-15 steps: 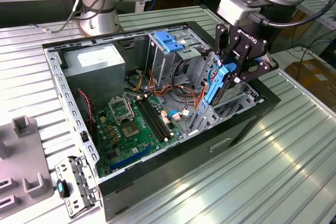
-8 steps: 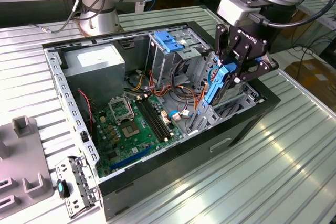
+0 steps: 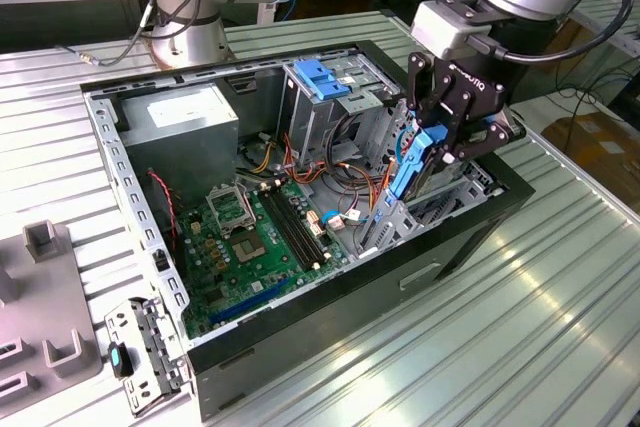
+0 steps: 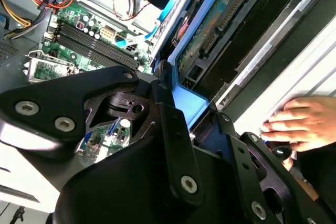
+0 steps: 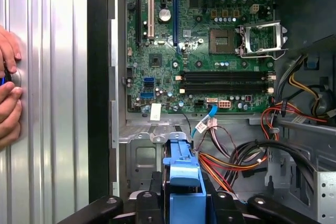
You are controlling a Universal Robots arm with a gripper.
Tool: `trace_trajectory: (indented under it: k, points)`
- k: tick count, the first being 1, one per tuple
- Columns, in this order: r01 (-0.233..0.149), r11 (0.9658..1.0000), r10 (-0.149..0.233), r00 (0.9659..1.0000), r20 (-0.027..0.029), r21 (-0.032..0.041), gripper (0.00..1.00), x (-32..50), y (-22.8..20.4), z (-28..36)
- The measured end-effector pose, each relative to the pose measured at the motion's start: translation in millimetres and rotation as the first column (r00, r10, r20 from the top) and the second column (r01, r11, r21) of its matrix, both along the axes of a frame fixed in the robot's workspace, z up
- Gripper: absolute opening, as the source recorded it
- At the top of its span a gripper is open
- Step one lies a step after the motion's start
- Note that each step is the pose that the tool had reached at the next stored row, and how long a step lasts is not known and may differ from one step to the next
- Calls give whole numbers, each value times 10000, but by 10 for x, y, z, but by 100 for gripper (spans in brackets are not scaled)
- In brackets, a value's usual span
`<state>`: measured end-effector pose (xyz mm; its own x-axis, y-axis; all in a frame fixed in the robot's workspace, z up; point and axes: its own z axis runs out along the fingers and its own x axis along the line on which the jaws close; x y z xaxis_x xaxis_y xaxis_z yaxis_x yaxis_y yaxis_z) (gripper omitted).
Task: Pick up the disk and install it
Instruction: 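Insert the disk into the insertion slot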
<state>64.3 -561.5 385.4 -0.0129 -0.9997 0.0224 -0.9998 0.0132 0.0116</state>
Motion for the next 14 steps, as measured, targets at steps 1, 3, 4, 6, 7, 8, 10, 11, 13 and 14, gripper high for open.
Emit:
trace_trajectory:
  k: [1, 3, 4, 6, 7, 8, 10, 11, 13, 14]
  points:
    - [0, 10000, 0, 10000, 0, 2, 38, 0, 0, -1]
    - [0, 10000, 0, 10000, 0, 3, 44, 0, 0, -3]
    - [-2, 10000, 2, 10000, 1, 7, 44, 2, 1, -12]
    - [-2, 10000, 2, 10000, 1, 5, 43, 12, 0, -46]
    - [0, 10000, 0, 10000, 0, 3, 36, 16, 0, -78]
    - [-1, 10000, 1, 10000, 0, 3, 30, 21, 0, -106]
    - [-1, 10000, 1, 10000, 0, 3, 24, 42, 0, -151]
    - [-1, 10000, 1, 10000, 0, 4, 18, 56, 0, -176]
    - [-1, 10000, 1, 10000, 0, 2, 11, 71, 0, -203]
    - [0, 10000, 0, 10000, 0, 1, 11, 71, 0, -203]
